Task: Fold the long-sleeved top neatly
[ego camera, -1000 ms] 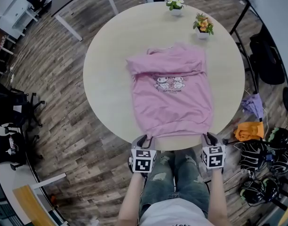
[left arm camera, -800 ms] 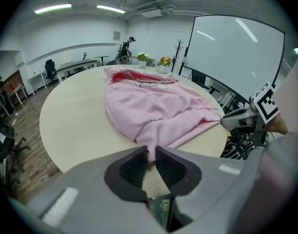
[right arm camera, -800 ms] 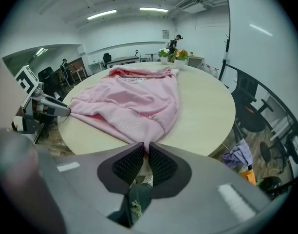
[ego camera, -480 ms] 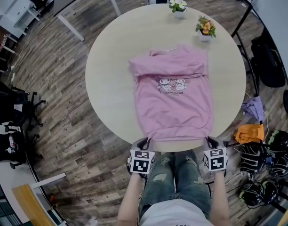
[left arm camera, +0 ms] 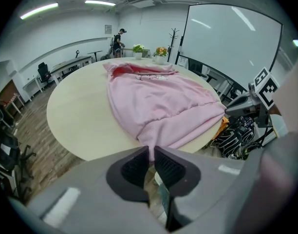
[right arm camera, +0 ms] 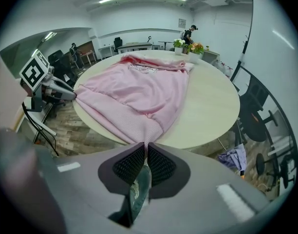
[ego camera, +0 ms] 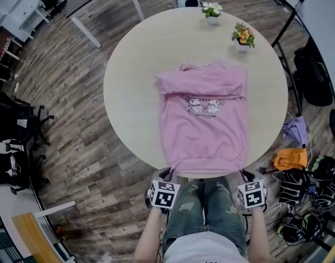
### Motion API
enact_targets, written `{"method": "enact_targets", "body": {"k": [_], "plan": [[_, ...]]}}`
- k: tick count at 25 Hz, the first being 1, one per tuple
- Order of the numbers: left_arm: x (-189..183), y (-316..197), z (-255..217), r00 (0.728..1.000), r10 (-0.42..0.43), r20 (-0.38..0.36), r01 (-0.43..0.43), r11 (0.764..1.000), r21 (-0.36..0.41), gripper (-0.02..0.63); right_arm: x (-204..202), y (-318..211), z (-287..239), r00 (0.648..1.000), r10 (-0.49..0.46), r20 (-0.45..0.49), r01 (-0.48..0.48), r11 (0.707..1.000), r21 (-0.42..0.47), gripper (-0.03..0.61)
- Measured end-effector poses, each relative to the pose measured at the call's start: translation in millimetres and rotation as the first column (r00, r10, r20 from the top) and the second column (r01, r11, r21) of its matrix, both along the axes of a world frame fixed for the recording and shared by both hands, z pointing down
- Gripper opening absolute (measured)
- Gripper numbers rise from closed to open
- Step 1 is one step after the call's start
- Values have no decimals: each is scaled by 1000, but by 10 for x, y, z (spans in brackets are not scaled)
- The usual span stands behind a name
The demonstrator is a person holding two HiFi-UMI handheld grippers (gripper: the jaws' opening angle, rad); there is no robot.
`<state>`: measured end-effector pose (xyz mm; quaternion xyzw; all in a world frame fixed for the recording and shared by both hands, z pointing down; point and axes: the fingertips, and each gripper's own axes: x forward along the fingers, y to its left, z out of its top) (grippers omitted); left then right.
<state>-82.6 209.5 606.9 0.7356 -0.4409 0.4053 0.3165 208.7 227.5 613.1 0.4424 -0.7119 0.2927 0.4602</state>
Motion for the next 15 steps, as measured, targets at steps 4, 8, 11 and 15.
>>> {"method": "enact_targets", "body": {"k": [4, 8, 11, 15], "plan": [[-53, 112, -42, 1000, 6, 6, -6, 1000, -17, 38, -57, 108, -68, 1000, -9, 1, 9, 1000, -11, 49], [-81, 87, -163, 1000, 2, 4, -2, 1000, 2, 38, -91, 45, -230, 1000, 16, 8, -16, 1000, 24, 48], [-82, 19, -264, 1000, -2, 0, 2, 1000, 15, 38, -117, -70, -372, 998, 50, 30, -52, 997, 59, 48], [-85, -127, -422, 999, -20, -25, 21, 999, 39, 38, -116, -253, -550, 997, 71, 43, -76, 991, 106, 48]]}}
